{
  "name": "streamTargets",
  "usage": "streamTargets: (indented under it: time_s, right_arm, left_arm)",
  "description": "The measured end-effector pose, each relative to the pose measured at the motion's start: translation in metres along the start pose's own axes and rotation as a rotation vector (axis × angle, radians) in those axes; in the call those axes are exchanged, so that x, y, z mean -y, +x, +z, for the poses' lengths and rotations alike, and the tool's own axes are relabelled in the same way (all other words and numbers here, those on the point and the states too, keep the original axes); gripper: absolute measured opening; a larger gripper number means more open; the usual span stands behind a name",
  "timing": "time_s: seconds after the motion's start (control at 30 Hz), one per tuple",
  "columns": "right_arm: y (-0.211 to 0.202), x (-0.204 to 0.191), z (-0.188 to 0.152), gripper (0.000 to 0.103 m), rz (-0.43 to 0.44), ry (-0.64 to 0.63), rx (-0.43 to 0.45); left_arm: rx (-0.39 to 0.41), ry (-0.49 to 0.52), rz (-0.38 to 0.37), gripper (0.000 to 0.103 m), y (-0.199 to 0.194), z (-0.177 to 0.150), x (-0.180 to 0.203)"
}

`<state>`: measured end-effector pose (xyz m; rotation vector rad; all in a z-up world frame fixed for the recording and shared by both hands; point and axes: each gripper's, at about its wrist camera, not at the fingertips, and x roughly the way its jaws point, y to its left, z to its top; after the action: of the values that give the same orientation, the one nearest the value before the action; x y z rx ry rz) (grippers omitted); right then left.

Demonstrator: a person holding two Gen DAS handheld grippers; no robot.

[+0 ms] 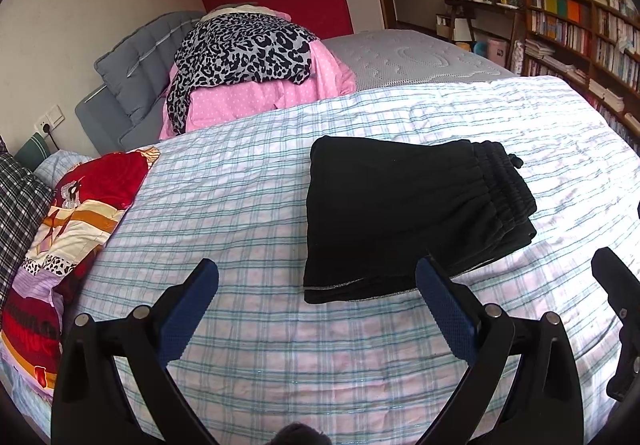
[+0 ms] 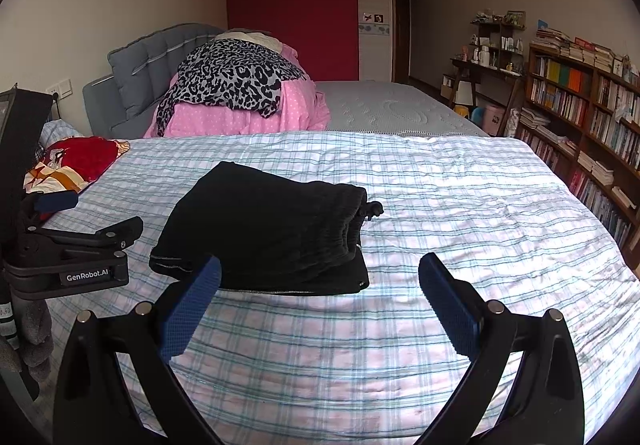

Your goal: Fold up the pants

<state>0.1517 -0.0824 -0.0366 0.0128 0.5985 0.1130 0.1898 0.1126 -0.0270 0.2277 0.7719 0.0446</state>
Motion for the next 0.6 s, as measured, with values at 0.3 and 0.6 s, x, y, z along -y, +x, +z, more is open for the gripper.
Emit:
streamTargets:
  time_s: [0.3,0.6]
  right_arm:
    - [0.010,0.000,0.001,0.100,-0.010,0.000,-0.016]
    - [0.021,-0.001,-0.001,0.100,-0.014,0.004,-0.032]
  left_arm:
    - [-0.020,0.006,-0.008,0.098,0.004,0.000,0.002]
    - [0.000,0.018,-0.020,0.098,0.003,-0.001,0.004]
